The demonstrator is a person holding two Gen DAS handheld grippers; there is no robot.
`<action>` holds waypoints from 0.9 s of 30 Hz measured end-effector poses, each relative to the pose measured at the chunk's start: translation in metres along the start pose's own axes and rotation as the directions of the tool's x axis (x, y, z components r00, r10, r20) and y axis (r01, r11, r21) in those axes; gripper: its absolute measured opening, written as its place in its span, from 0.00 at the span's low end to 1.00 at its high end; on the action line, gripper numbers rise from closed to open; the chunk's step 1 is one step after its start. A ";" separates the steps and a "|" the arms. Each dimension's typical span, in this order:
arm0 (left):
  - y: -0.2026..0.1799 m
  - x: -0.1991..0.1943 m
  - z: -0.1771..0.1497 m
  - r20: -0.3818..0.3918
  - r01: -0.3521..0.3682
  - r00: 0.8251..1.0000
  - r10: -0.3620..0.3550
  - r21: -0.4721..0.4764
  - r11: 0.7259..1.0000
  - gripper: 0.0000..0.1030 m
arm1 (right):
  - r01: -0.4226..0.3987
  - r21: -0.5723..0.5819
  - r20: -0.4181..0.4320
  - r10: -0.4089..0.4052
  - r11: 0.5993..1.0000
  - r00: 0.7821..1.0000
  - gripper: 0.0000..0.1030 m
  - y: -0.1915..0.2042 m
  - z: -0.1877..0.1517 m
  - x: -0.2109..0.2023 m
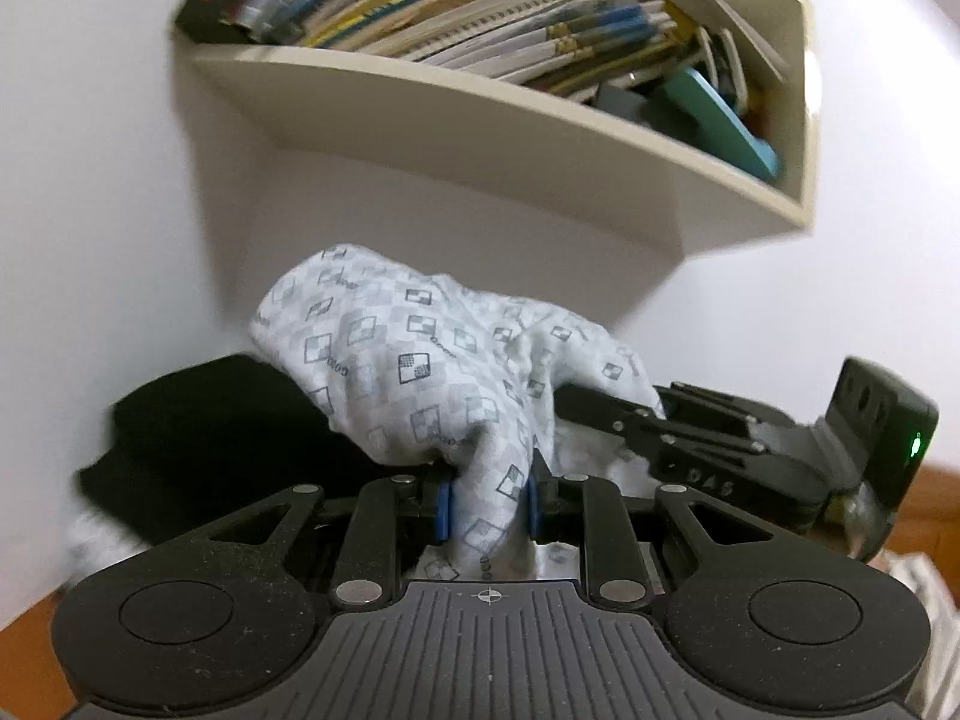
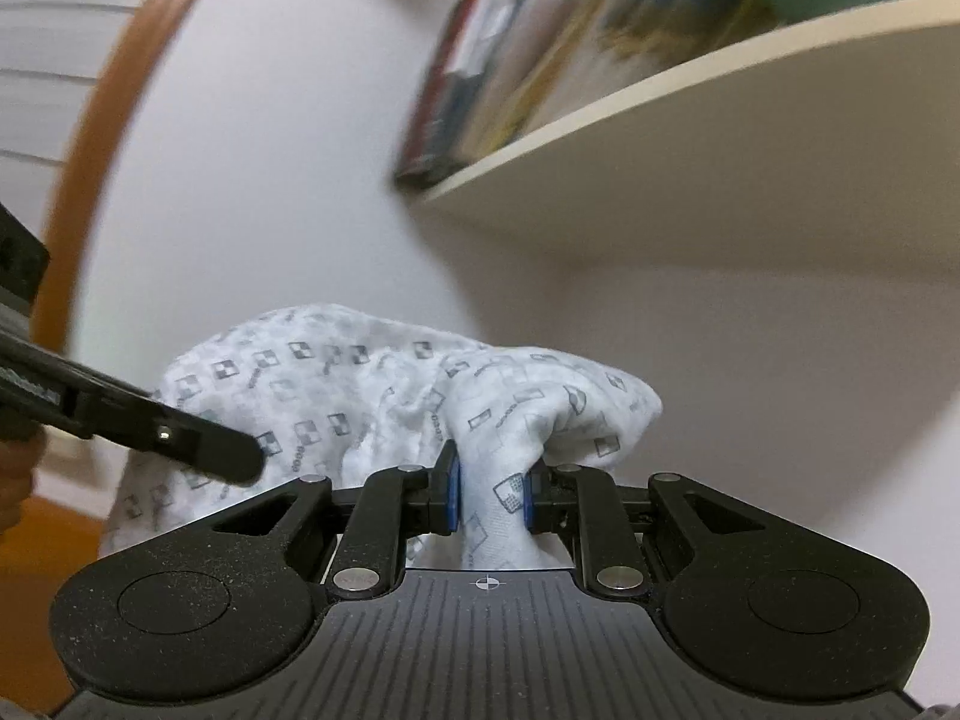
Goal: Fold clothes
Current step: 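Lift the folded garment with both tools and carry it onto the clothes stack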
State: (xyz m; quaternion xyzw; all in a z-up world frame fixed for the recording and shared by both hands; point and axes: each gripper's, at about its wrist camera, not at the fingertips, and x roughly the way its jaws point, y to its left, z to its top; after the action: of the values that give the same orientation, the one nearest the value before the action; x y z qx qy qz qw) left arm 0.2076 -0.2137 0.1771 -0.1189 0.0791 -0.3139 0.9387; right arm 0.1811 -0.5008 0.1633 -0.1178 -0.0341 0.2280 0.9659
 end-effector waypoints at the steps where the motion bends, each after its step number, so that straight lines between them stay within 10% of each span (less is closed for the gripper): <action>1: -0.001 0.012 0.006 0.015 0.014 1.000 -0.014 -0.006 1.000 0.23 | 0.024 0.003 0.015 -0.024 1.000 1.000 0.19 -0.011 0.003 0.004; 11: 0.005 0.091 0.031 0.098 0.130 0.988 -0.119 -0.117 0.985 0.23 | 0.235 -0.144 0.111 -0.220 0.961 0.969 0.19 -0.063 0.009 0.072; 19: 0.019 0.103 0.031 0.078 0.157 0.987 -0.142 -0.247 0.956 0.23 | 0.215 -0.056 0.128 -0.206 0.975 0.970 0.19 -0.092 0.015 0.084; 27: 0.070 0.115 0.024 -0.010 -0.130 0.991 0.130 -0.136 0.982 0.30 | 0.063 -0.189 -0.043 -0.072 0.980 0.996 0.32 -0.059 0.007 0.194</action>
State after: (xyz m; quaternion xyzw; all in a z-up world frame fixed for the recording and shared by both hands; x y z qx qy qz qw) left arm 0.3439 -0.2252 0.1720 -0.1772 0.1086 -0.2458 0.9468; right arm 0.3796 -0.4634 0.1871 -0.2128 -0.0356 0.1878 0.9582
